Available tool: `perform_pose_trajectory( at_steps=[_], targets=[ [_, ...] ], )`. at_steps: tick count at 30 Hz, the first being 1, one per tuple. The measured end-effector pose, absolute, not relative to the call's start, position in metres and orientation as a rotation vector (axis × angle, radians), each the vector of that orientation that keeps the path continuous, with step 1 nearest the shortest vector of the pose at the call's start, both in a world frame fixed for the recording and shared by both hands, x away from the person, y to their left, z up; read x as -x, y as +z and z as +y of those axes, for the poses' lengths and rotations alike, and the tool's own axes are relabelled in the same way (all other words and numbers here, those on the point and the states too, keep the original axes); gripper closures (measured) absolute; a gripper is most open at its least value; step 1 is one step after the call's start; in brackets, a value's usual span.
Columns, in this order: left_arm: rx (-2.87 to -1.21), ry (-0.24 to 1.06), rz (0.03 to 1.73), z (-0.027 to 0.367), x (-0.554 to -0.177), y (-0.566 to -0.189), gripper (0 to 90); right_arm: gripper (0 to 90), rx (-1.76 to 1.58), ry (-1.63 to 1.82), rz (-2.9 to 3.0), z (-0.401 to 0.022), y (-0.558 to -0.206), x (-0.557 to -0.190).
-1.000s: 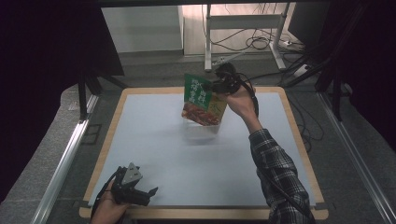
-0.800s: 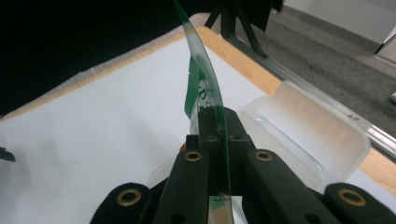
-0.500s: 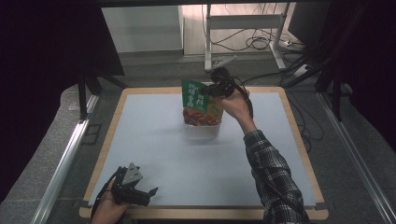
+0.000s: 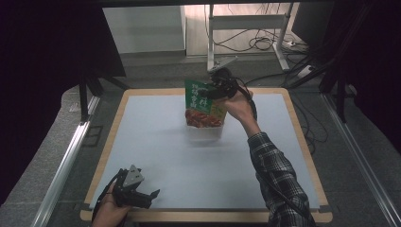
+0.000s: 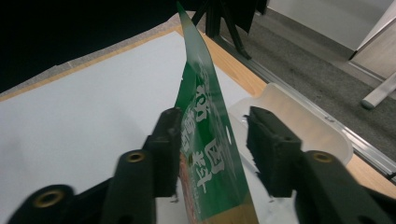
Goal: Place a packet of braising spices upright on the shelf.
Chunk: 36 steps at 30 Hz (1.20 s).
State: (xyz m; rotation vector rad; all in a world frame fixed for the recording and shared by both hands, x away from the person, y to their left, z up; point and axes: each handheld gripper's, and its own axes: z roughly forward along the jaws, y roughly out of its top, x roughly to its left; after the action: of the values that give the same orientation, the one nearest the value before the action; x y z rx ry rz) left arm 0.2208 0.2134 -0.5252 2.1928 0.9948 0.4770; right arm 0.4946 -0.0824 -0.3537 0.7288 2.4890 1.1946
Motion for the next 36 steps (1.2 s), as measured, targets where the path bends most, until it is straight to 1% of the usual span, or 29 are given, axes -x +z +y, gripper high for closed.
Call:
perform_pose_trajectory(
  at_steps=[1,5,6,7,9,10,12,13,17,18,20,21,23,36],
  targets=[
    [-2.191,0.475,0.996,0.214,-0.221,-0.525,0.8,45.2,-0.734,1.205,2.476,-0.083,-0.353,-0.494],
    [-2.193,0.475,0.995,0.214,-0.221,-0.525,0.8,38.5,-0.737,1.227,2.464,-0.085,-0.351,-0.493],
    [-2.193,0.475,0.995,0.214,-0.221,-0.525,0.8,38.5,-0.737,1.227,2.464,-0.085,-0.351,-0.493],
    [-2.193,0.476,0.994,0.213,-0.221,-0.525,0.8,35.3,-0.732,1.22,2.459,-0.086,-0.35,-0.492],
    [-2.194,0.477,0.993,0.213,-0.221,-0.525,0.9,33.9,-0.735,1.215,2.454,-0.087,-0.349,-0.492],
    [-2.195,0.477,0.993,0.213,-0.221,-0.525,0.8,29.9,-0.737,1.21,2.444,-0.088,-0.349,-0.491],
    [-2.196,0.478,0.992,0.213,-0.221,-0.525,0.9,26.4,-0.735,1.207,2.439,-0.089,-0.348,-0.49],
    [-2.196,0.478,0.992,0.213,-0.221,-0.525,0.9,26.4,-0.735,1.207,2.439,-0.089,-0.348,-0.49],
    [-2.199,0.479,0.991,0.213,-0.221,-0.526,0.9,19.3,-0.724,1.196,2.442,-0.09,-0.347,-0.488],
    [-2.2,0.479,0.989,0.212,-0.221,-0.526,0.9,16.3,-0.717,1.199,2.441,-0.092,-0.346,-0.487],
    [-2.202,0.479,0.989,0.212,-0.221,-0.526,0.9,15.2,-0.715,1.201,2.44,-0.093,-0.346,-0.486],
    [-2.203,0.481,0.988,0.212,-0.221,-0.526,0.9,12.4,-0.71,1.205,2.437,-0.095,-0.345,-0.485],
    [-2.204,0.481,0.988,0.212,-0.221,-0.526,0.9,10.4,-0.718,1.216,2.433,-0.098,-0.344,-0.484],
    [-2.213,0.486,0.984,0.211,-0.221,-0.526,1.0,0.2,-0.76,1.252,2.408,-0.117,-0.346,-0.475]
  ],
)
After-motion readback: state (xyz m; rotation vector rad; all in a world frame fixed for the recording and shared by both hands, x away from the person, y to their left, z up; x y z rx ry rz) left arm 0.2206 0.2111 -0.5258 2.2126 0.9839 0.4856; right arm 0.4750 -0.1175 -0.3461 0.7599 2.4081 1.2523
